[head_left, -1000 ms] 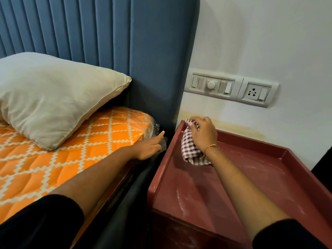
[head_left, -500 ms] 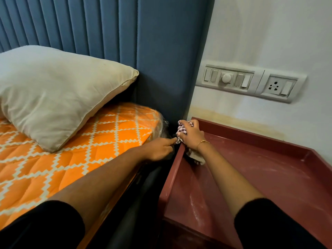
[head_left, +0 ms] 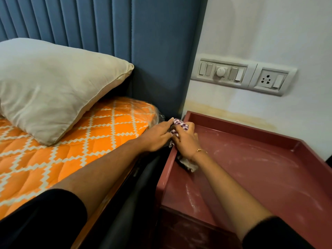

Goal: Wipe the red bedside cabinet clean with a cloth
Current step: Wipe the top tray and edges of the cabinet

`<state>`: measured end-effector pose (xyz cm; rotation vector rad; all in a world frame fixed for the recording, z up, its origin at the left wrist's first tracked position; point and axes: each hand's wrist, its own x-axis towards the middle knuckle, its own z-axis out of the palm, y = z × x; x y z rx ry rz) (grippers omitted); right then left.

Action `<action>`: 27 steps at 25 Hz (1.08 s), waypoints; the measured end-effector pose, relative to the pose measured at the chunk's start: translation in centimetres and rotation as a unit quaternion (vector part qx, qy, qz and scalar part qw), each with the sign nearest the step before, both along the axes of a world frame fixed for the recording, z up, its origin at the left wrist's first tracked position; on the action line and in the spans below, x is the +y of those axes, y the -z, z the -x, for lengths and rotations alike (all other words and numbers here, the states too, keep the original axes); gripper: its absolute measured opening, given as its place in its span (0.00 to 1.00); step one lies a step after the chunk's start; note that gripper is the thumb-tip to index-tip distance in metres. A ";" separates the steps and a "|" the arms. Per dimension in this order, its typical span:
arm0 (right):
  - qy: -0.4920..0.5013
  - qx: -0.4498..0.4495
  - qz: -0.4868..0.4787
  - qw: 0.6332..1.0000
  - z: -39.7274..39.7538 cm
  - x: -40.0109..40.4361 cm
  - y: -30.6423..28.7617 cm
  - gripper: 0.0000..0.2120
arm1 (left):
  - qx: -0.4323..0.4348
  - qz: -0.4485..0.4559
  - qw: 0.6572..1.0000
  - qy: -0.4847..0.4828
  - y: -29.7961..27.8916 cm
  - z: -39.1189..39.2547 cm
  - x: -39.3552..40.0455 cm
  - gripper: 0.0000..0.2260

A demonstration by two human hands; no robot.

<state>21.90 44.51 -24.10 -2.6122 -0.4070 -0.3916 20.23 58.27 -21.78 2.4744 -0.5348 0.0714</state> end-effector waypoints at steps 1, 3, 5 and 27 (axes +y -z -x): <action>-0.022 -0.006 -0.003 1.000 1.2 -0.2 0.6 0.17 | -0.002 0.025 1.000 -0.001 0.0 0.0 0.1 0.24; -0.057 -0.006 -0.007 0.998 2.8 -0.6 1.0 0.18 | -0.001 0.062 0.998 0.000 0.0 0.0 0.1 0.22; -0.040 0.004 -0.008 0.999 2.0 -0.4 0.0 0.17 | 0.003 0.064 0.998 0.011 0.0 0.2 0.0 0.21; -0.043 0.018 -0.011 0.999 9.1 0.6 -0.3 0.19 | 0.102 0.111 0.988 0.024 -0.4 2.3 0.2 0.24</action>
